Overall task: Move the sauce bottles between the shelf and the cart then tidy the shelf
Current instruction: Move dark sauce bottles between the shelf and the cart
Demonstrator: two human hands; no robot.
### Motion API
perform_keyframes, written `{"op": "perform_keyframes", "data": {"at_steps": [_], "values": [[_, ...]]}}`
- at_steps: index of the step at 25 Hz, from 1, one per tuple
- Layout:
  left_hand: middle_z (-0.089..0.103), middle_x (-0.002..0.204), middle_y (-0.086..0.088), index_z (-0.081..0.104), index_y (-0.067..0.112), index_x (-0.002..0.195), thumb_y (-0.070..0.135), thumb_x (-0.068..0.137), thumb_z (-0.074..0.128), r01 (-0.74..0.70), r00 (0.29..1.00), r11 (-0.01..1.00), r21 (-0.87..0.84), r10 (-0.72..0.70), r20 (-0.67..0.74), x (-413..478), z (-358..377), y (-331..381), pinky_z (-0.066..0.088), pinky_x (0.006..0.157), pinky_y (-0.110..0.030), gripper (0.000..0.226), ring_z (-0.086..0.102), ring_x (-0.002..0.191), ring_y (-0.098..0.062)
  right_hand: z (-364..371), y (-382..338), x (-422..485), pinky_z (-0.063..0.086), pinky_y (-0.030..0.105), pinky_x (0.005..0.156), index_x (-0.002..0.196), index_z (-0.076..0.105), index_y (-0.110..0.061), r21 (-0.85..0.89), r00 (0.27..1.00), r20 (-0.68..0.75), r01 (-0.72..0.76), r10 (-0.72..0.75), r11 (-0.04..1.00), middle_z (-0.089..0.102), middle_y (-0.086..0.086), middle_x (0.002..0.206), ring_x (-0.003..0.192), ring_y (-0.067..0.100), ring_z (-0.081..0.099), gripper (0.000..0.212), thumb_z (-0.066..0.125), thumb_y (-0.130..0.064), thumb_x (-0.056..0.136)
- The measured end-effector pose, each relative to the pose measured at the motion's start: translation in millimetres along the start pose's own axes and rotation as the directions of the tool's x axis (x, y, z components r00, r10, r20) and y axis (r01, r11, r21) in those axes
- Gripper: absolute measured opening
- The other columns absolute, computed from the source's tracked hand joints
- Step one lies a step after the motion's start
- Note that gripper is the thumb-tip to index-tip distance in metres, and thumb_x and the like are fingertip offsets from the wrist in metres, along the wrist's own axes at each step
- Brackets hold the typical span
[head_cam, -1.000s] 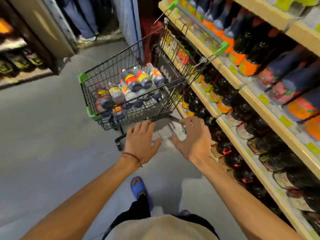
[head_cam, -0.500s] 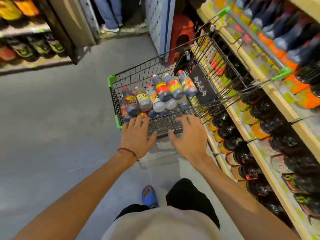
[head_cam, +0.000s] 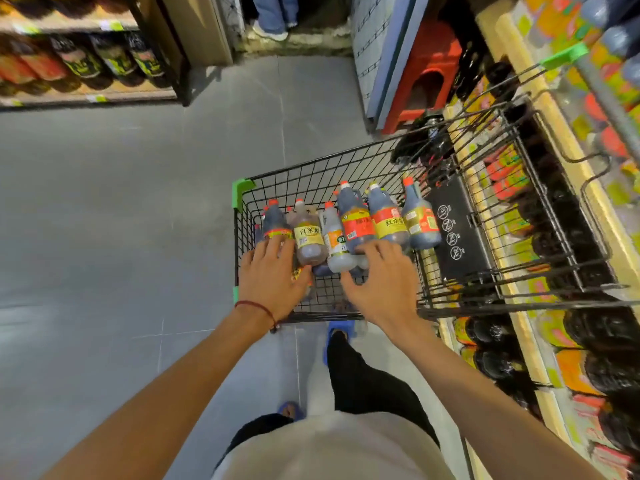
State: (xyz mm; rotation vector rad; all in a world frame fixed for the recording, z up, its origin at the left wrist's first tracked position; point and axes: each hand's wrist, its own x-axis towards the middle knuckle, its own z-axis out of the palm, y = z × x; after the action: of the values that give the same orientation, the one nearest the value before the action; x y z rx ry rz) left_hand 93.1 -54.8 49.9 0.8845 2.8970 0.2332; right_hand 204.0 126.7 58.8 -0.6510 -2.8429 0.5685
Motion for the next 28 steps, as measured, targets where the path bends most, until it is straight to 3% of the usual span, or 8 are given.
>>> {"op": "perform_keyframes", "data": {"at_steps": [5,9,11,14,17,21,25,28], "values": [[0.05,0.13,-0.004,0.044,0.022,0.131,0.054,0.091,0.043,0.193,0.977,0.981,-0.031,-0.188,0.104,60,13,5,0.042,0.097,-0.047,0.052,0.05,0.118,-0.027,21,37,69,0.047,0.039,0.074,0.105,0.064,-0.014,-0.054,0.977,0.195,0.097,-0.085,0.994,0.059,0.002,0.103,0.097,0.026,0.056,0.043,0.055,-0.049,0.082],[0.047,0.135,-0.007,0.045,0.02,0.132,0.053,0.091,0.044,0.286,0.939,0.958,-0.018,-0.276,0.206,82,35,2,0.04,0.1,-0.049,0.053,0.046,0.123,-0.03,50,54,96,0.052,0.042,0.072,0.101,0.064,-0.01,-0.038,0.958,0.271,0.105,-0.091,0.994,0.059,0.006,0.102,0.095,0.027,0.056,0.042,0.059,-0.046,0.08],[0.047,0.136,-0.007,0.044,0.019,0.133,0.054,0.091,0.044,0.336,0.909,0.942,-0.014,-0.32,0.268,94,51,-4,0.039,0.101,-0.049,0.054,0.045,0.125,-0.03,65,62,110,0.052,0.04,0.075,0.109,0.064,-0.007,0.004,0.944,0.326,0.06,-0.058,0.998,0.06,0.008,0.11,0.1,0.029,0.055,0.046,0.061,-0.045,0.082],[0.048,0.135,-0.007,0.045,0.017,0.129,0.057,0.088,0.045,0.42,0.859,0.907,-0.024,-0.389,0.332,108,77,-17,0.04,0.1,-0.049,0.057,0.045,0.123,-0.03,86,67,128,0.051,0.043,0.094,0.134,0.052,-0.01,-0.039,0.878,0.472,-0.066,0.076,0.997,0.049,0.01,0.135,0.125,0.032,0.046,0.061,0.069,-0.043,0.086],[0.038,0.147,-0.014,0.033,0.012,0.14,0.055,0.086,0.053,0.525,0.791,0.848,-0.065,-0.459,0.405,125,106,-32,0.038,0.107,-0.053,0.072,0.038,0.133,-0.035,112,69,142,0.052,0.05,0.098,0.145,0.039,-0.005,-0.039,0.86,0.478,-0.179,0.176,0.983,0.041,0.016,0.147,0.134,0.038,0.04,0.077,0.074,-0.038,0.085],[0.029,0.151,-0.019,0.015,0.009,0.15,0.049,0.079,0.071,0.722,0.643,0.666,-0.189,-0.543,0.541,151,149,-56,0.035,0.111,-0.054,0.1,0.035,0.136,-0.04,145,72,152,0.041,0.054,0.112,0.155,0.022,-0.002,-0.058,0.827,0.457,-0.34,0.328,0.939,0.033,0.022,0.155,0.139,0.043,0.033,0.1,0.078,-0.042,0.082],[0.036,0.135,-0.021,0.029,0.002,0.139,0.047,0.072,0.08,0.785,0.58,0.589,-0.192,-0.589,0.563,163,172,-67,0.041,0.104,-0.05,0.095,0.041,0.125,-0.041,165,68,163,0.029,0.052,0.12,0.154,0.024,-0.003,-0.077,0.78,0.362,-0.521,0.511,0.85,0.036,0.022,0.152,0.14,0.042,0.034,0.114,0.087,-0.048,0.07],[0.039,0.135,-0.02,0.026,0.002,0.14,0.052,0.064,0.085,0.828,0.534,0.513,-0.227,-0.596,0.6,172,182,-73,0.044,0.102,-0.05,0.107,0.045,0.123,-0.039,174,66,176,0.027,0.05,0.116,0.152,0.029,-0.003,-0.159,0.731,0.327,-0.582,0.599,0.798,0.037,0.021,0.145,0.135,0.041,0.035,0.117,0.09,-0.054,0.066]]}}
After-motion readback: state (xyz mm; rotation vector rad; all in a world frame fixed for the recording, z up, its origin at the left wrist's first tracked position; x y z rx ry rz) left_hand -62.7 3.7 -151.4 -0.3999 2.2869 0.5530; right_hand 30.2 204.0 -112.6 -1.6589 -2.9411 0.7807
